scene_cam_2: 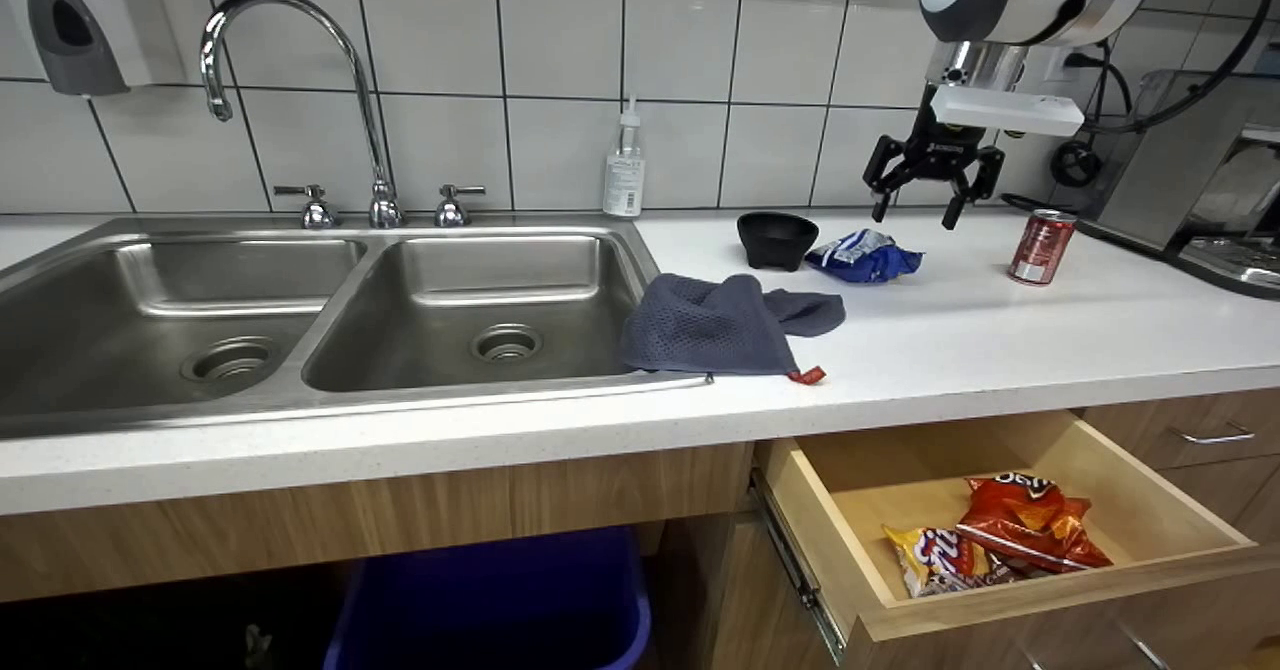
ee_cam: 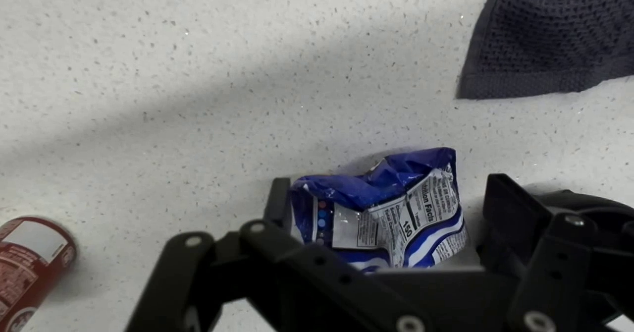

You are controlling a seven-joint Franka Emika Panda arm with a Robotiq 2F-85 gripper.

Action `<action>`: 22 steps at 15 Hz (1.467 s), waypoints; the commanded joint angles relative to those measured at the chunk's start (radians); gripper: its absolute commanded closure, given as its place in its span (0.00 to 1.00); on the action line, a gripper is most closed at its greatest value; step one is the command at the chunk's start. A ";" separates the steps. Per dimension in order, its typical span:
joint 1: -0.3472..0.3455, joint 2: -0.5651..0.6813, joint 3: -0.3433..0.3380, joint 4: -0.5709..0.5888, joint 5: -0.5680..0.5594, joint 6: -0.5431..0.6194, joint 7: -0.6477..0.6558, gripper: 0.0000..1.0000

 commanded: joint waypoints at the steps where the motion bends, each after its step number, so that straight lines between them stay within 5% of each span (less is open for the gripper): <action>1: -0.008 0.000 0.009 0.002 -0.006 -0.003 0.003 0.00; 22: 0.005 0.110 -0.005 0.123 -0.058 -0.010 0.019 0.00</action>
